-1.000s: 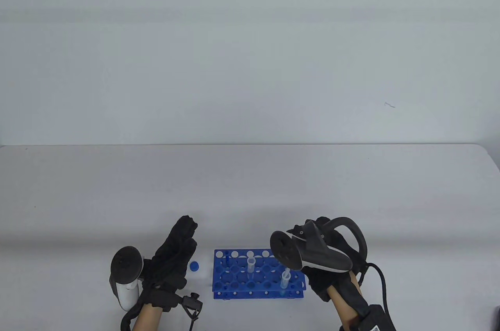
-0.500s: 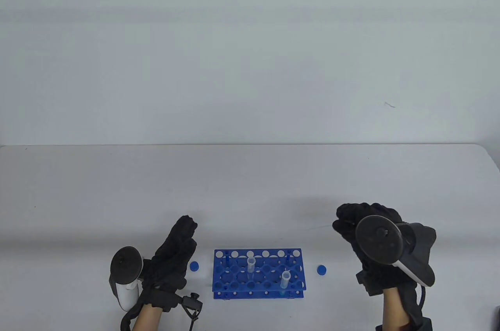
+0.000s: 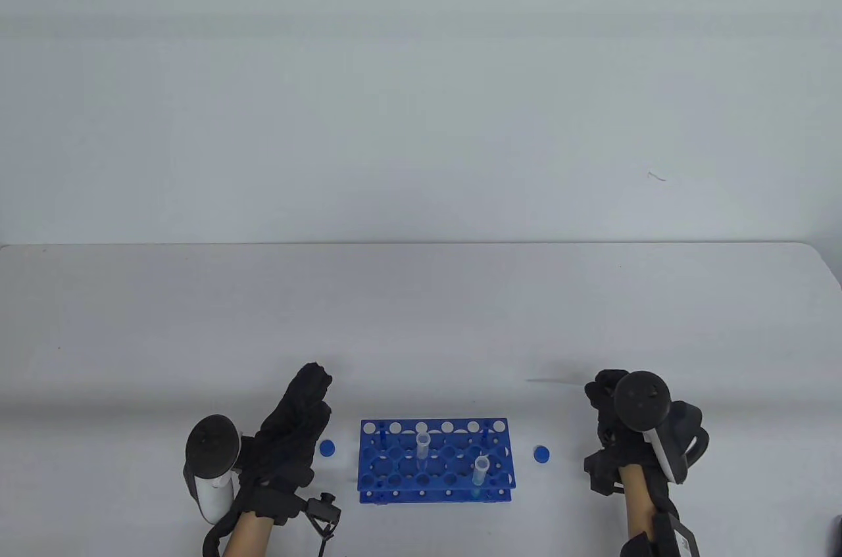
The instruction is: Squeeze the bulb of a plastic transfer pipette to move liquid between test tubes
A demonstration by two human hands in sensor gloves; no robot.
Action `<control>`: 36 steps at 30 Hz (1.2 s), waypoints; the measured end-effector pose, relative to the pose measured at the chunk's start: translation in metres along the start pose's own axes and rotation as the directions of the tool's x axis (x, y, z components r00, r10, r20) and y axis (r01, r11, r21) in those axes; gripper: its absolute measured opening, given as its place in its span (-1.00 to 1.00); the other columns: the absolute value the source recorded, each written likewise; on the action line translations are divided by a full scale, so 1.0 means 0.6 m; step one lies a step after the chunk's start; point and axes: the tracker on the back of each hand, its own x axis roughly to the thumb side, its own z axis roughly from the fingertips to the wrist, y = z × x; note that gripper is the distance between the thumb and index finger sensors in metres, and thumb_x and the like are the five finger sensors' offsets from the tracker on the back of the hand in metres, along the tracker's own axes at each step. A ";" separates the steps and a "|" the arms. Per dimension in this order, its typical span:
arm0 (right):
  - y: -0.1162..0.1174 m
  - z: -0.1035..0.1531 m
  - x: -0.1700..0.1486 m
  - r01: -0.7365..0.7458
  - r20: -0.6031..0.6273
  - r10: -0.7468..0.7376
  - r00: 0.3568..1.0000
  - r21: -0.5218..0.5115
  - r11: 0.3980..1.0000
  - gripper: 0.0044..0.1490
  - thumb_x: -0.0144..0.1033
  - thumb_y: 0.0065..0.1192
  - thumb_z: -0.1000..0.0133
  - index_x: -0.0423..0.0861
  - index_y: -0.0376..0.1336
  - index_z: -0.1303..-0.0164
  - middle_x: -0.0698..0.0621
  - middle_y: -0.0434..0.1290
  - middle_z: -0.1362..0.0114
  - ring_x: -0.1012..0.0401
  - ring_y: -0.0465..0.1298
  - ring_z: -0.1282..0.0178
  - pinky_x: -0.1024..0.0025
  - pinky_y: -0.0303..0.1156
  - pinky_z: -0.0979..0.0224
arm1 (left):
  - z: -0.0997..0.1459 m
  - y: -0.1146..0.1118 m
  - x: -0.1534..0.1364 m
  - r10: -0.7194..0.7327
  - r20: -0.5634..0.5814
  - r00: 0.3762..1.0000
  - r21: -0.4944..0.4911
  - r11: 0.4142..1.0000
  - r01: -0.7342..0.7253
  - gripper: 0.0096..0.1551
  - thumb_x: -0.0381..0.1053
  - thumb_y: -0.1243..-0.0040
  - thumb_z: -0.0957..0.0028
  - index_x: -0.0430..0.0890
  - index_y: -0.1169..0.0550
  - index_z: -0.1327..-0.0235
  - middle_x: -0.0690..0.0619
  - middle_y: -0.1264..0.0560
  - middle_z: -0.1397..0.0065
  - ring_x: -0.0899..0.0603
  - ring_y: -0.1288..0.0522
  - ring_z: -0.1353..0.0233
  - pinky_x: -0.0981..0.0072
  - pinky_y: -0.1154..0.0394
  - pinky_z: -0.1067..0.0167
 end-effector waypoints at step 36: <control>0.058 0.010 0.026 -0.395 0.184 0.352 0.918 0.339 0.854 -0.36 0.00 0.37 0.20 0.00 0.47 -0.07 0.02 0.64 -0.13 0.08 0.61 -0.10 -0.13 0.36 -0.37 | 0.000 0.000 0.000 0.004 0.001 1.000 0.004 1.000 -0.004 0.12 0.49 -0.03 0.07 -0.05 -0.14 -0.71 -0.09 -0.20 -0.74 -0.26 -0.15 -0.67 -0.23 -0.11 -0.61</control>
